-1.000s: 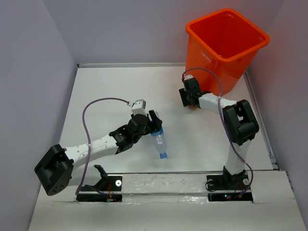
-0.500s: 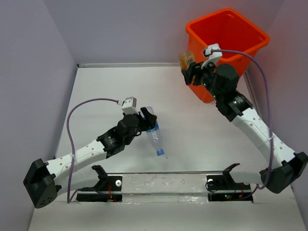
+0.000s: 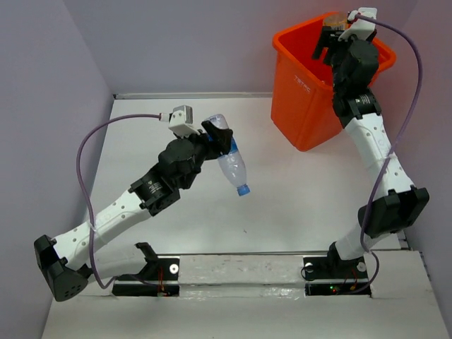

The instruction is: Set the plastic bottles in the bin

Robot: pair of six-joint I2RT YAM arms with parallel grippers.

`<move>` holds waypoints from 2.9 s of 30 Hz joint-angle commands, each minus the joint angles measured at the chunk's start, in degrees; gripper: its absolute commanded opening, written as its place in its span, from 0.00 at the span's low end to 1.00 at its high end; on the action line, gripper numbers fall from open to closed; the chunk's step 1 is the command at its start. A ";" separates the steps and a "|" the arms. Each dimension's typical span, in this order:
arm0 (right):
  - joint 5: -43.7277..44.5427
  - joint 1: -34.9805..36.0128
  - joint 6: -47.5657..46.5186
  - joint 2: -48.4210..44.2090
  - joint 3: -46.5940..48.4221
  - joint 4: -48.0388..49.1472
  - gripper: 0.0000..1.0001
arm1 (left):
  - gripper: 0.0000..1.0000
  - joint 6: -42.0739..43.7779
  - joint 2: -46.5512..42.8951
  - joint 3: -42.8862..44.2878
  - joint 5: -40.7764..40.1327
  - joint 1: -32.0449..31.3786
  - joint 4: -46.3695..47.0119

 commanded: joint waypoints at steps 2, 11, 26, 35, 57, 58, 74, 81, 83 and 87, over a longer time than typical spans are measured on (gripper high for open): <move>-1.52 -2.07 2.45 0.56 6.88 -6.47 1.00 | 0.57 8.10 8.08 16.37 -3.40 0.25 4.38; -33.45 -2.07 13.51 -15.95 -8.19 -10.35 0.99 | 0.56 15.94 28.39 46.88 -1.38 0.34 5.61; -62.26 -2.07 30.40 -25.02 -30.82 4.07 0.97 | 0.56 15.94 34.47 51.47 8.28 0.51 11.76; -67.18 -2.07 36.72 -21.33 -31.95 10.55 0.79 | 0.57 10.23 34.73 48.21 17.95 0.51 14.23; -36.10 -5.77 23.38 -9.56 -6.12 -7.26 0.32 | 0.99 13.30 -5.68 12.64 -2.60 1.13 -9.23; -32.42 -7.33 22.50 -6.85 -2.29 -8.14 0.32 | 0.99 11.91 -7.70 7.40 -3.74 1.21 -10.63; -11.11 -11.39 12.46 3.38 10.06 -15.97 1.00 | 0.99 11.45 -19.32 -4.26 -8.68 1.30 -12.68; -24.52 -11.39 24.84 -14.62 -7.40 -10.37 1.00 | 0.99 10.75 -18.97 -6.02 -5.87 1.30 -10.03; -32.62 -11.39 29.49 -23.12 -20.14 -3.80 1.00 | 0.99 10.57 -19.23 -6.19 -4.64 1.30 -9.51; -39.93 -11.39 34.87 -37.12 -37.38 3.61 1.00 | 0.99 11.80 -20.99 -6.37 -2.18 1.30 -7.49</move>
